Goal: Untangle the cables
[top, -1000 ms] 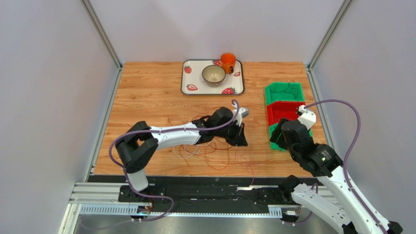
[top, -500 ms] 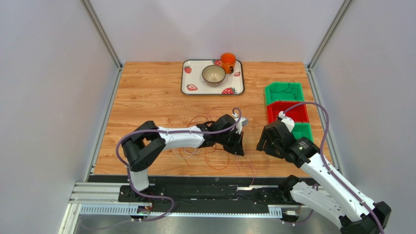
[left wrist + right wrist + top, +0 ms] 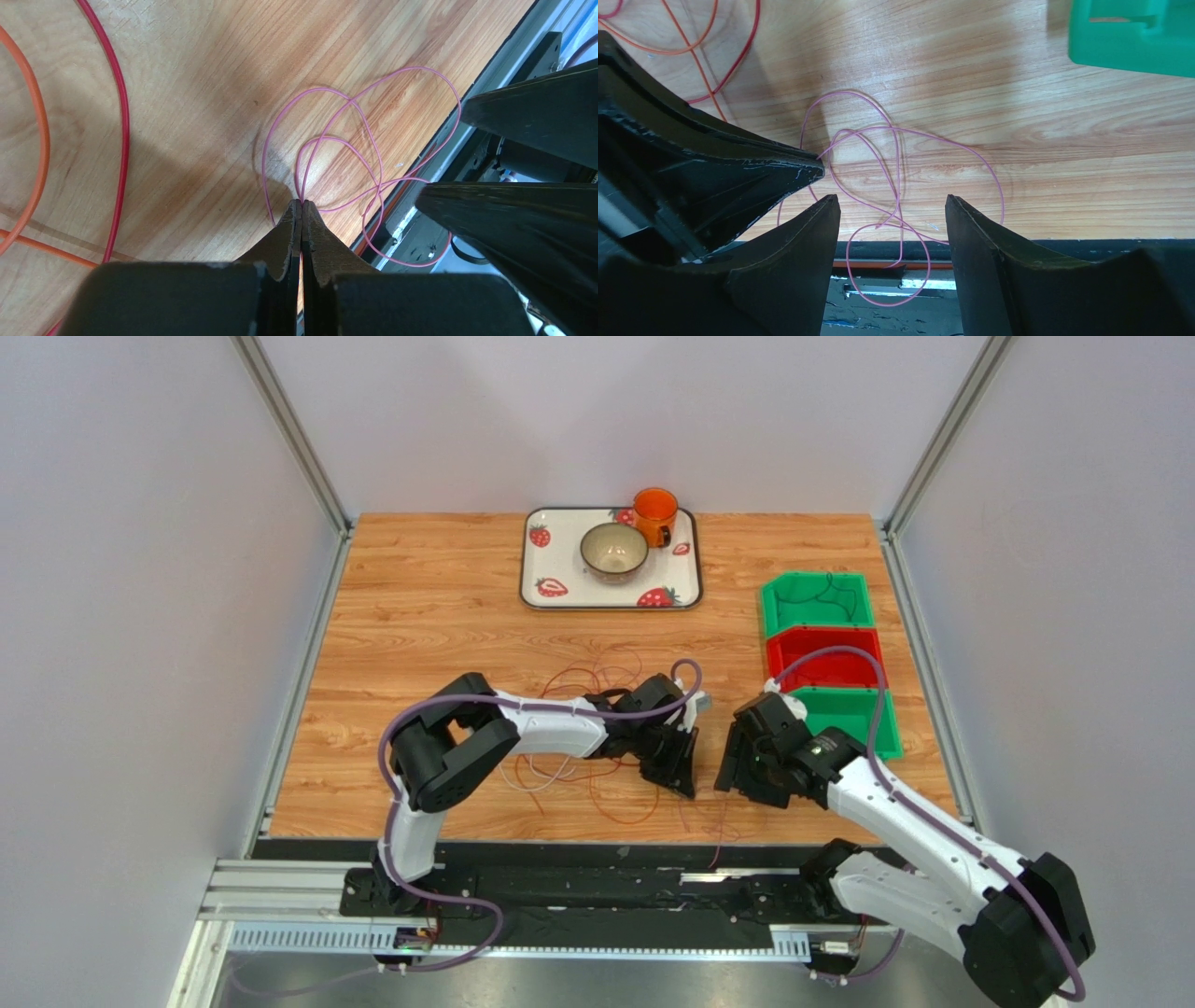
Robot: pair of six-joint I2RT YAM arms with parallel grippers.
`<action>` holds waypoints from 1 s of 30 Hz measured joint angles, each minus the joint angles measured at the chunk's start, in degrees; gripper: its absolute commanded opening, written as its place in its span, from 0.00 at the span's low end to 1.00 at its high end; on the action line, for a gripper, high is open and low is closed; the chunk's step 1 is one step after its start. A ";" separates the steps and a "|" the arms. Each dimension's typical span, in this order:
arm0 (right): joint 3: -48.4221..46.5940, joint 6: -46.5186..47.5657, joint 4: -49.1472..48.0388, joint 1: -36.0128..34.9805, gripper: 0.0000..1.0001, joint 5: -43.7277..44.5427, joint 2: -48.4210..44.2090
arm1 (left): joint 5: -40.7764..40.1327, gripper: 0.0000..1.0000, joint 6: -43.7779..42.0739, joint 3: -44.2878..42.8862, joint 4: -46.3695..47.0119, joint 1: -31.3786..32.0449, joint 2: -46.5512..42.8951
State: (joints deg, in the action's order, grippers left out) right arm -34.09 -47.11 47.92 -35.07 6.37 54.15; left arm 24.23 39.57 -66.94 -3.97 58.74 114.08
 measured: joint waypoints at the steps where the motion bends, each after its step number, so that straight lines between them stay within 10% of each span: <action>1: 0.20 0.02 -0.55 0.00 0.61 -0.35 0.76 | 0.11 0.00 -0.02 0.00 0.02 -0.04 0.02; 25: 0.59 3.04 -4.37 -9.86 0.50 -1.29 15.45 | 1.38 0.00 -1.29 0.00 0.11 -1.57 0.26; 30: -0.24 2.97 -4.02 -12.04 0.34 0.50 16.96 | 1.38 0.00 -1.38 0.00 0.13 -1.57 0.26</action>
State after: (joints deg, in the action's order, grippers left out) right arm -34.33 -44.14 43.90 -47.11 6.87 71.11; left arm 25.61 38.20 -66.94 -3.84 57.17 114.34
